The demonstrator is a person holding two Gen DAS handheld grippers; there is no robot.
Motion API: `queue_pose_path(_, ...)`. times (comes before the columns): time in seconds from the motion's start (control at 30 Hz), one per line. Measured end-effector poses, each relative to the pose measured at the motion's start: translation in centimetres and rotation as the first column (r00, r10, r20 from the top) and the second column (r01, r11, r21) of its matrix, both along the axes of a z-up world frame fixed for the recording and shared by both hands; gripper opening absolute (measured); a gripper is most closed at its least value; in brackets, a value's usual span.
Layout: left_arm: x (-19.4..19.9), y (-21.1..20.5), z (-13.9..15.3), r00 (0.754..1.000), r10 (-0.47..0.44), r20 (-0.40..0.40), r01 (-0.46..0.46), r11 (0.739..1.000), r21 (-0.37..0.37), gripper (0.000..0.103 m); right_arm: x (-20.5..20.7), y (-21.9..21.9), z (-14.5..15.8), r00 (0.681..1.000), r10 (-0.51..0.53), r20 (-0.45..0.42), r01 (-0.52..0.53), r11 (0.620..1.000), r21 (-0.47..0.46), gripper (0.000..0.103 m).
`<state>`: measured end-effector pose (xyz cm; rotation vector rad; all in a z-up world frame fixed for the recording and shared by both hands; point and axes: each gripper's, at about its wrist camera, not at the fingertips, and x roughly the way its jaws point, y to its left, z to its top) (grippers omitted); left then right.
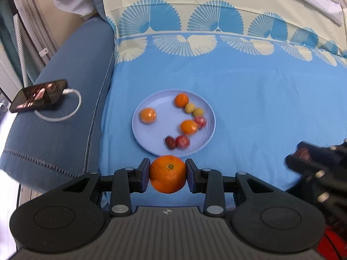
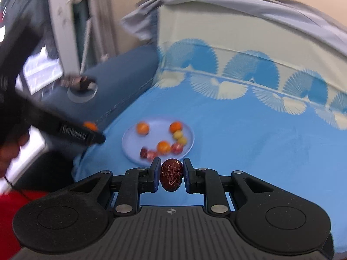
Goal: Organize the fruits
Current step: 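Carry the mandarin and date over the plate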
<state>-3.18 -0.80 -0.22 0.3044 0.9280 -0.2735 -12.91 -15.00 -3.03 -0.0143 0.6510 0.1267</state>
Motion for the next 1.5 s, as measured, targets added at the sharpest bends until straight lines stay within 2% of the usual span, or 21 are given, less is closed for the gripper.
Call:
queue_pose_path(0.4,-2.4,1.7,1.2,0.999,0.016,0.051,-0.014,0.999,-0.033,0.038,-1.7,2.7,1.0,0.999,0.04,0.018,-0.039,0.997,-0.066,0.023)
queue_pose_path(0.93,-1.0,1.8,0.0,1.0,0.011,0.007,-0.011,0.999,-0.042,0.038,-0.5,3.0,0.5,0.998,0.05,-0.025,-0.052,0.996,-0.078,0.023)
queue_pose_path(1.23,1.9,2.4,-0.5,1.0,0.028,-0.01,-0.029,0.998,-0.051,0.038,1.7,3.2,0.2,0.997,0.061,-0.04,-0.064,0.995,-0.078,0.023)
queue_pose_path(1.5,6.9,2.8,-1.0,0.998,0.055,-0.025,-0.057,0.997,-0.047,0.038,6.8,3.7,-0.5,0.996,0.068,-0.052,-0.071,0.995,-0.066,0.023)
